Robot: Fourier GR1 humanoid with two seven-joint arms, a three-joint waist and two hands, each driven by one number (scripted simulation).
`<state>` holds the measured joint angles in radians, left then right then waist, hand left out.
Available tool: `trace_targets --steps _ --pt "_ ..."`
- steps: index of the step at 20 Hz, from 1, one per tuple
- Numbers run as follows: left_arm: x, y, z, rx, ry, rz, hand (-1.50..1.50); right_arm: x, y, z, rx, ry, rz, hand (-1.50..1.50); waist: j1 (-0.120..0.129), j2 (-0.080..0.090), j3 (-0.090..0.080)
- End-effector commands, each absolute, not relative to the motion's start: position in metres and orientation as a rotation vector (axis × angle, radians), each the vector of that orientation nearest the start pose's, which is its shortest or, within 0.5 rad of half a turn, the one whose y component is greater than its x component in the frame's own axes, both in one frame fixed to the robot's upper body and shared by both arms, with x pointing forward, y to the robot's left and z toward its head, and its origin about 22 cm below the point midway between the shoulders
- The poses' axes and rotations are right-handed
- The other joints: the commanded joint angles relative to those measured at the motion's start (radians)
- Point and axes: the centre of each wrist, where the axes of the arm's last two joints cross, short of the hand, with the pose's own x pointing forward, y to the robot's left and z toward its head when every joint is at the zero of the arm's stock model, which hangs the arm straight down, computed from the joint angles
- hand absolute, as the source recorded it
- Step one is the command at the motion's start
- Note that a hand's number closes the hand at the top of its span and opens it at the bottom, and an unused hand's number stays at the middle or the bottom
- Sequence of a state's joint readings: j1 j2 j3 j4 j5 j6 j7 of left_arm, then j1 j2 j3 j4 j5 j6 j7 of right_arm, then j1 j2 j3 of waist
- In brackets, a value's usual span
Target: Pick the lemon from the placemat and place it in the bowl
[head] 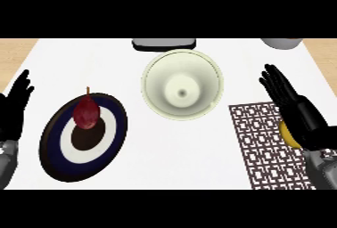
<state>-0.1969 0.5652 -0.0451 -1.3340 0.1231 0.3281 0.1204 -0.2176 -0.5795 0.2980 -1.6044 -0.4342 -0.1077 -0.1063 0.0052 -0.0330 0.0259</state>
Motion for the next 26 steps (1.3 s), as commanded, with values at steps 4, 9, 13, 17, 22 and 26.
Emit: trace_targets --steps 4,9,13,17,22,26 --pt "0.291 0.335 0.084 0.443 -1.708 -0.013 0.00 0.269 -0.245 0.095 0.557 -1.926 0.330 -1.50 0.010 0.024 -0.024" --pt "0.292 0.335 0.087 0.326 -1.763 0.050 0.00 0.260 -0.289 0.091 -0.059 -2.132 0.210 -1.50 -0.049 0.017 -0.026" --pt "0.284 0.341 0.088 0.253 -1.787 0.049 0.00 0.221 -0.288 0.064 -0.109 -2.248 0.296 -1.50 -0.022 0.026 -0.026" --pt "0.290 0.340 0.078 0.268 -1.775 0.070 0.00 0.175 -0.315 0.057 -0.179 -2.208 0.438 -1.50 -0.031 0.029 -0.026" --pt "0.287 0.329 0.080 0.269 -1.779 0.059 0.00 0.167 -0.365 0.114 -0.448 -2.062 0.602 -1.50 -0.043 0.024 -0.028" --pt "0.281 0.339 0.076 0.271 -1.769 0.038 0.00 0.162 -0.387 0.159 -0.548 -1.885 0.719 -1.50 -0.040 0.024 -0.029"
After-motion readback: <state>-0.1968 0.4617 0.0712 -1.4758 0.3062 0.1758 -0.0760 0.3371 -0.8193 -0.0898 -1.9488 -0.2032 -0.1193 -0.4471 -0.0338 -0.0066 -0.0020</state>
